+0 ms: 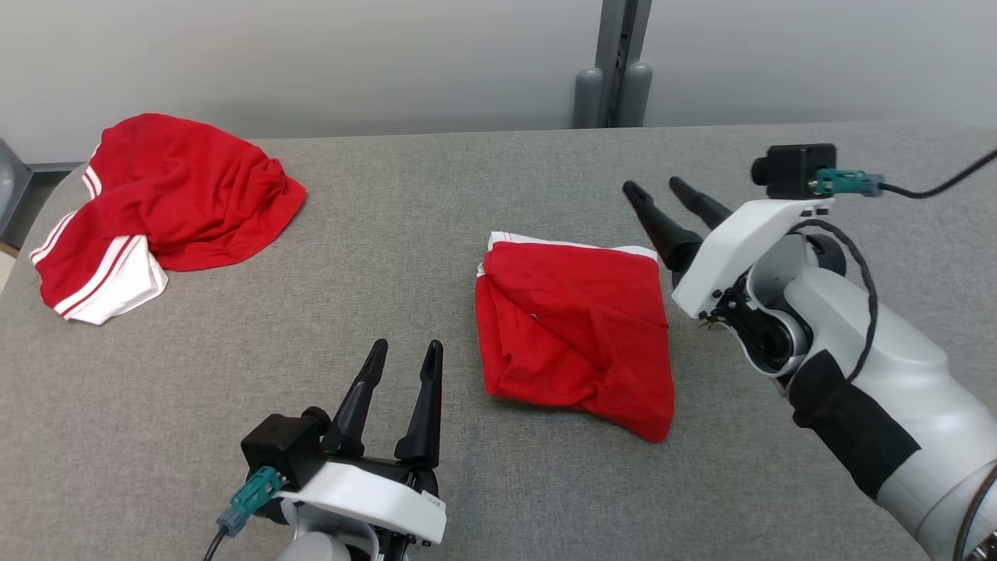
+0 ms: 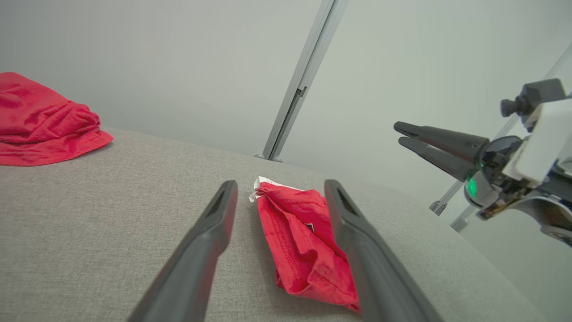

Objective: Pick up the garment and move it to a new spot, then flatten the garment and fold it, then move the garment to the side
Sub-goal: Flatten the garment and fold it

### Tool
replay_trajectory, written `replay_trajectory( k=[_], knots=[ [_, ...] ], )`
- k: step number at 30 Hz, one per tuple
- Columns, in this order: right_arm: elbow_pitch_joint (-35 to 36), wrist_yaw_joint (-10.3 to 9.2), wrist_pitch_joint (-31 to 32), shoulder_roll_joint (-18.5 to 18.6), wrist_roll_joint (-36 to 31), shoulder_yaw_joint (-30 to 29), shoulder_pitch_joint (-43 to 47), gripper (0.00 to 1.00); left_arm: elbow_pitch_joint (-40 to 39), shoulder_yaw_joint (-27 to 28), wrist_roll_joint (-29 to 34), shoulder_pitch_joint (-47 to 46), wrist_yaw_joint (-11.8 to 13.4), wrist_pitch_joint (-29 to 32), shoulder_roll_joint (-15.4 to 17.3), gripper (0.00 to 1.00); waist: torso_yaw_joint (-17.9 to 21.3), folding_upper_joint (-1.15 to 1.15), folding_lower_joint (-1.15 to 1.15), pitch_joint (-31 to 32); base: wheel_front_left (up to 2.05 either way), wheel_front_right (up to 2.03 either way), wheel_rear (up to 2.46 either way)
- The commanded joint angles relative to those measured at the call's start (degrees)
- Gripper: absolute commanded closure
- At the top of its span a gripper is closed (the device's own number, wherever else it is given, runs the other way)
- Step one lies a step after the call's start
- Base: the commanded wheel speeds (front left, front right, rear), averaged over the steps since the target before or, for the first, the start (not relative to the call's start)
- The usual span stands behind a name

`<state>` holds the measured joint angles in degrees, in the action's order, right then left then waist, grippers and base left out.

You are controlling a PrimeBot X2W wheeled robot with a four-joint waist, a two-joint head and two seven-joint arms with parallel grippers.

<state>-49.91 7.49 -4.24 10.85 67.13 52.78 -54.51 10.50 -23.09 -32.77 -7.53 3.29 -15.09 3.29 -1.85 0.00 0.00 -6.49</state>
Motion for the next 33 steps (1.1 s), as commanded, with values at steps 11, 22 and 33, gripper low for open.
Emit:
replay_trajectory(
  k=[11, 22, 33],
  knots=[
    [-0.42, 0.01, -10.86, 3.00, -9.38, -2.30, 5.11, 0.00, -0.83, -0.24, 0.46, 0.97, 0.92, 0.12, 1.27, 0.00, 1.98, 0.00, 0.00, 0.65, 0.00, 0.00, 0.00],
    [6.20, 0.01, -11.02, 1.17, -24.72, -17.92, 17.42, 1.00, -1.65, 0.16, 0.31, 2.52, 1.51, 0.02, 1.79, 0.00, 0.88, 0.00, 0.00, 1.50, 0.00, 0.00, 0.00],
    [-0.33, 0.01, -10.96, -2.50, -32.13, -21.29, 20.31, 1.00, -2.03, -0.58, 0.91, 2.16, 1.69, 0.10, 1.98, 0.00, -5.23, 0.00, 0.00, 0.77, 0.00, 0.00, 0.00]
  ],
)
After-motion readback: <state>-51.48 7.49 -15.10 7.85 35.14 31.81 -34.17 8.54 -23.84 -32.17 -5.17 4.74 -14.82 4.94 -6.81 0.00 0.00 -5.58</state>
